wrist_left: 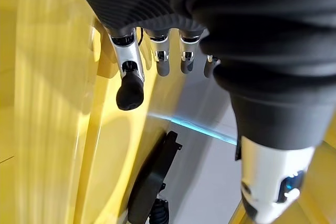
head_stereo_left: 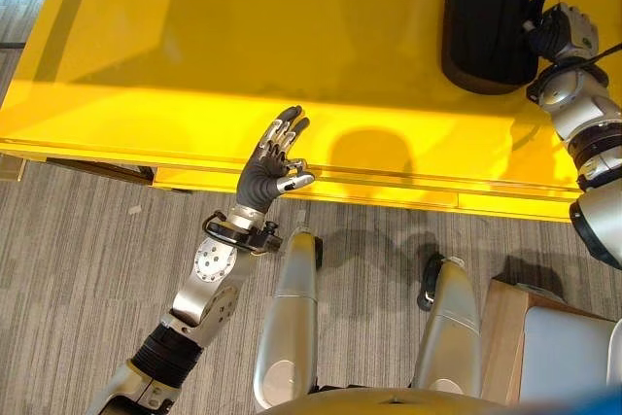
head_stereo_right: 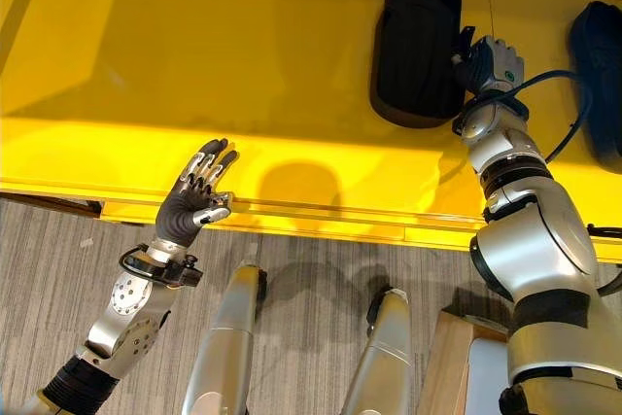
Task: Move parts from the plastic box to the shelf.
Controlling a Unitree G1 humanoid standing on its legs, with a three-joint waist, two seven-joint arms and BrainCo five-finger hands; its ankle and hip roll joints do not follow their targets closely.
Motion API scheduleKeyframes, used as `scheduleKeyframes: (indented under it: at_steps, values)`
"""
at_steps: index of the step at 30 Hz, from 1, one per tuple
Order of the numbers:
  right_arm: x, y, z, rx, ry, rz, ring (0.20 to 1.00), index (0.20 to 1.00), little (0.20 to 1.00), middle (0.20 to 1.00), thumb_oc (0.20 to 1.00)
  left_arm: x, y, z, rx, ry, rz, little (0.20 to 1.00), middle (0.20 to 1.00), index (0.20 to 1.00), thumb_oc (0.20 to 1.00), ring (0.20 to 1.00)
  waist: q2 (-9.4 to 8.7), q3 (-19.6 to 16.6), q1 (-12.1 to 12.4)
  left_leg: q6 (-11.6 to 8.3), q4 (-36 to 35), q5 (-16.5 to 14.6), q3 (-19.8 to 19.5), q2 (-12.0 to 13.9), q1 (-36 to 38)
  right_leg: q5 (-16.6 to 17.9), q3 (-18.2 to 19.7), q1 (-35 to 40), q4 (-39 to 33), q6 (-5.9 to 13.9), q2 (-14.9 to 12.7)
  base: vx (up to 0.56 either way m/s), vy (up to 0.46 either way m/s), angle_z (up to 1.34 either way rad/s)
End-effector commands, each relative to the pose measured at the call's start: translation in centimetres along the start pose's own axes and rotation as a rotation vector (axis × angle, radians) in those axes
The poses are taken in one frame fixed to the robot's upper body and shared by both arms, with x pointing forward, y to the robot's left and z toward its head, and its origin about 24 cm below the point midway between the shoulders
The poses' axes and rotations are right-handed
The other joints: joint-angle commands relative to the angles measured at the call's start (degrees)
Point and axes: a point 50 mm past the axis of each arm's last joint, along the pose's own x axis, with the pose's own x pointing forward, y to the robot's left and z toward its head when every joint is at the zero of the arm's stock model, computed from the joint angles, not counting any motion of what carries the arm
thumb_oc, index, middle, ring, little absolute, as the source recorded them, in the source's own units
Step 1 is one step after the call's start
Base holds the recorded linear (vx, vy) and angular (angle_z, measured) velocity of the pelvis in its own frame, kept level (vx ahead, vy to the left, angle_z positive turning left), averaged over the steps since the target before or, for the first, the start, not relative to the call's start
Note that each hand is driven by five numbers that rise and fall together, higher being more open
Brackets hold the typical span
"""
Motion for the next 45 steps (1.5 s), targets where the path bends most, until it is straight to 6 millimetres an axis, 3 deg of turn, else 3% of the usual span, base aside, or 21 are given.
scheduleKeyframes:
  at_steps: [1,13,19,35,45]
  values:
    - [1.0,-4.0,-0.2,-0.065,-0.035,-0.13,0.2,0.2,0.2,0.2,0.2,-3.4,2.5,-5.0,-0.011,0.291,0.174,1.0,1.0,1.0,1.0,1.0,-0.77,-0.35,-1.0,0.44,0.7,0.53,-1.37,-0.3,-0.83,-5.16,-0.22,-1.14,8.66,-6.61,3.41,0.03,-0.015,0.0]
    - [0.8,-5.0,-0.8,-0.206,-0.098,-0.141,0.2,0.2,0.2,0.2,0.2,-3.6,2.6,-4.8,-0.008,0.285,0.172,1.0,1.0,1.0,1.0,1.0,-0.98,-0.19,-1.14,0.3,0.03,0.55,-1.34,-0.14,-0.42,-5.41,-0.1,-0.95,8.55,-6.51,3.34,0.0,-0.001,0.0]
    - [0.4,-4.6,-1.6,-0.198,-0.086,-0.132,0.2,0.2,0.2,0.2,0.2,-3.7,2.6,-4.9,-0.009,0.282,0.178,1.0,1.0,1.0,1.0,1.0,-0.99,-0.22,-1.26,0.3,0.26,0.51,-1.41,-0.04,-0.63,-5.46,0.01,-1.3,8.99,-6.51,3.44,0.0,0.0,0.0]
    - [-1.5,-0.5,-3.4,-0.115,-0.05,-0.045,0.2,0.2,0.2,0.2,0.2,-3.5,2.7,-4.9,-0.006,0.259,0.207,1.0,1.0,1.0,1.0,1.0,-0.93,-0.1,-1.55,0.75,0.56,0.22,-1.36,-0.3,-0.92,-5.53,-0.02,-1.36,9.1,-6.5,3.39,0.0,0.0,0.0]
    - [-1.5,-0.9,-3.7,-0.135,-0.048,-0.054,0.2,0.2,0.2,0.2,0.2,-3.5,2.8,-4.8,-0.007,0.258,0.21,1.0,1.0,1.0,1.0,1.0,-0.91,-0.2,-1.48,0.88,0.82,-0.05,-1.3,-0.27,-1.19,-5.88,0.07,-1.77,9.49,-6.4,3.25,0.0,0.0,0.0]
